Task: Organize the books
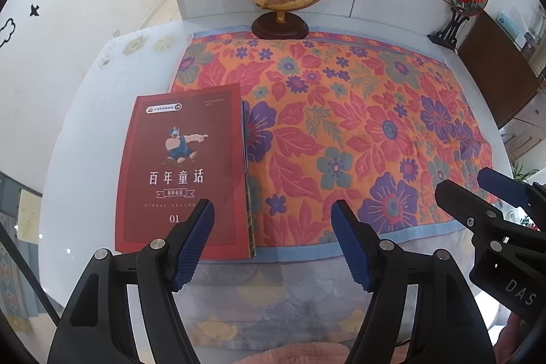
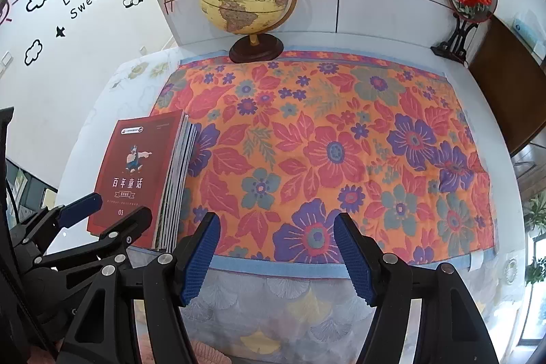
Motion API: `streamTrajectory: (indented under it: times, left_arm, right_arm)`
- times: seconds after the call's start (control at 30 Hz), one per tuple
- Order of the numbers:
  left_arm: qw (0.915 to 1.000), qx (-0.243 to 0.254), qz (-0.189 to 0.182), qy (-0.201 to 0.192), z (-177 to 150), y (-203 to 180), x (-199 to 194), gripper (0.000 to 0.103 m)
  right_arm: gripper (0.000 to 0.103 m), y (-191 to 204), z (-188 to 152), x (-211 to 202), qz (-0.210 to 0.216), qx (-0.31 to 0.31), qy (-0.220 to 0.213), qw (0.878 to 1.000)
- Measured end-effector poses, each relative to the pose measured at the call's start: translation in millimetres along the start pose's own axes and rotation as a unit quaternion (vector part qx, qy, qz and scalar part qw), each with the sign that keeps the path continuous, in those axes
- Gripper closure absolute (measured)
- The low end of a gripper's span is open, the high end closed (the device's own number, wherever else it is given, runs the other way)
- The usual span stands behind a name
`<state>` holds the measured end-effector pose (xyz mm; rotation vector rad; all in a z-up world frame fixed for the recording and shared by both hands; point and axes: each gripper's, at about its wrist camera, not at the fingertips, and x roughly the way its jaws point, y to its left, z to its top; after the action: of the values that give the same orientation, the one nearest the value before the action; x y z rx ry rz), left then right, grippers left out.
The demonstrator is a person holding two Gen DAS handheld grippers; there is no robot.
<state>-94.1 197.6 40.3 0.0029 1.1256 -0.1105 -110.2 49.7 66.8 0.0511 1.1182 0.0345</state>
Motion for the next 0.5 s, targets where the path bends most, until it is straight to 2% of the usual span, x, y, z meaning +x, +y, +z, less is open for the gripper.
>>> streamTrajectory:
  times: [0.5]
  left_arm:
    - [0.9998,0.017,-0.003,0.003,1.3,-4.2,3.6,0.034]
  right_arm:
    - [0.036,-7.7,1.9,3.7,0.004,0.012,0.008,1.000]
